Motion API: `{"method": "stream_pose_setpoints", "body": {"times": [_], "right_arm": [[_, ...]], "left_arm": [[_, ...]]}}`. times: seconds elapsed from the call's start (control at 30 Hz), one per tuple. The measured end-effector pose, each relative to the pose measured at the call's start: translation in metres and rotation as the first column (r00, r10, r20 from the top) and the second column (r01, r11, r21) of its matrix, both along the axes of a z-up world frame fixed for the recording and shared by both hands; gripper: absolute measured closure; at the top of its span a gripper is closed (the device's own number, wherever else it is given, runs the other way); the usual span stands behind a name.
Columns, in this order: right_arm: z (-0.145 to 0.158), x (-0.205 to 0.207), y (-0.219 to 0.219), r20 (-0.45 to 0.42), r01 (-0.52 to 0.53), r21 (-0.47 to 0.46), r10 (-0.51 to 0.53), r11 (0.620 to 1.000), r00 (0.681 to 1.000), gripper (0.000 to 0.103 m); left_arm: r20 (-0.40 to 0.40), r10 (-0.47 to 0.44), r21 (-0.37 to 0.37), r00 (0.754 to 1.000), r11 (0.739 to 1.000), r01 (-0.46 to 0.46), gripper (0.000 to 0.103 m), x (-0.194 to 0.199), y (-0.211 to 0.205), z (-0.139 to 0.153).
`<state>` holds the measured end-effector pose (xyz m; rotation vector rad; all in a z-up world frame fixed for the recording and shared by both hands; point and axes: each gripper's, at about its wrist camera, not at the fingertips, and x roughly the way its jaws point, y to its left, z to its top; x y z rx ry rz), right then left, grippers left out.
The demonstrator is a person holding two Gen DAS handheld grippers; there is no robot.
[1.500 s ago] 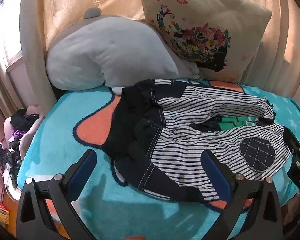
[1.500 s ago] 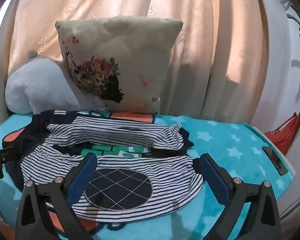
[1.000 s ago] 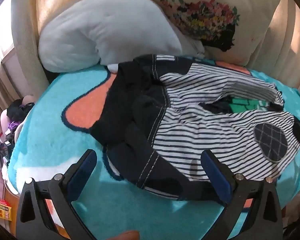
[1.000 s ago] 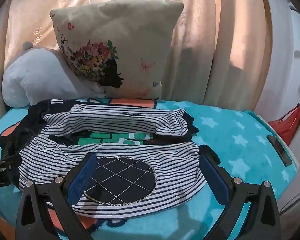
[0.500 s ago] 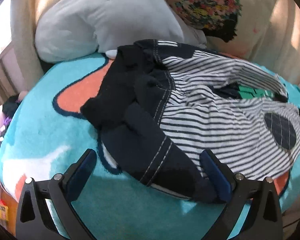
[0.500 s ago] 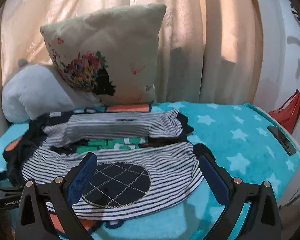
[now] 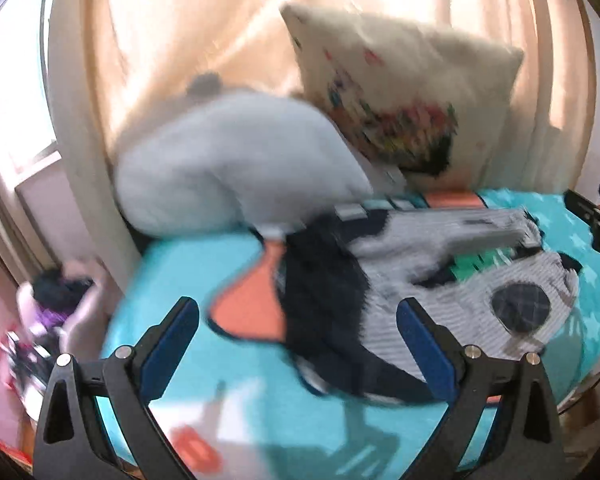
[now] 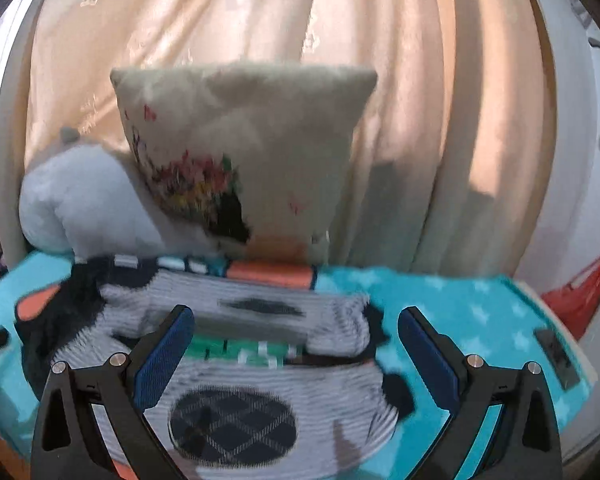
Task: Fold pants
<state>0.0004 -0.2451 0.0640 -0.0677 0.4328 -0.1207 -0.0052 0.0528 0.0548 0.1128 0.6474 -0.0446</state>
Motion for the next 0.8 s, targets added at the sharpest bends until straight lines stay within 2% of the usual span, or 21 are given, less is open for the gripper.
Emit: {"method": "stream_pose_setpoints", "body": {"times": [0.07, 0.13, 0.2, 0.27, 0.33, 0.4, 0.57, 0.67, 0.8], "right_arm": [[0.015, 0.008, -0.005, 0.0, -0.018, 0.011, 0.018, 1.0, 1.0, 0.0], [0.027, 0.017, -0.017, -0.018, -0.041, 0.063, 0.042, 0.997, 0.999, 0.0], [0.035, 0.025, -0.029, -0.023, -0.052, 0.095, 0.055, 0.994, 0.998, 0.0], [0.038, 0.034, -0.04, -0.035, -0.046, 0.109, 0.05, 0.993, 0.998, 0.0], [0.039, 0.044, -0.052, -0.055, -0.04, 0.132, 0.048, 0.99, 0.997, 0.0], [0.035, 0.059, -0.065, -0.093, -0.035, 0.146, 0.049, 0.989, 0.994, 0.001], [0.017, 0.087, -0.08, -0.177, -0.064, 0.106, 0.082, 0.992, 0.981, 0.001], [0.002, 0.104, -0.087, -0.227, -0.079, 0.128, 0.107, 0.989, 0.968, 0.001], [-0.012, 0.122, -0.092, -0.28, -0.112, 0.175, 0.159, 0.978, 0.947, 0.003]], "left_arm": [[-0.005, 0.022, -0.009, 1.0, 1.0, -0.022, 0.004, 0.015, 0.015, 0.022], [-0.003, 0.03, -0.033, 1.0, 0.999, -0.03, 0.004, 0.028, 0.028, 0.04], [0.01, 0.016, -0.044, 1.0, 0.999, -0.015, 0.004, 0.039, 0.038, 0.051], [0.02, 0.022, -0.022, 1.0, 1.0, -0.022, 0.004, 0.054, 0.043, 0.053], [0.021, 0.029, 0.014, 0.999, 0.999, -0.03, 0.004, 0.071, 0.041, 0.049], [0.003, 0.02, 0.017, 1.0, 1.0, -0.02, 0.004, 0.084, 0.039, 0.044], [-0.054, -0.039, -0.051, 0.998, 0.998, 0.036, 0.004, 0.116, 0.036, 0.02], [-0.08, -0.076, -0.074, 0.994, 0.995, 0.07, 0.004, 0.131, 0.03, 0.002], [-0.12, -0.134, -0.166, 0.984, 0.98, 0.113, 0.004, 0.15, 0.028, -0.024]]}}
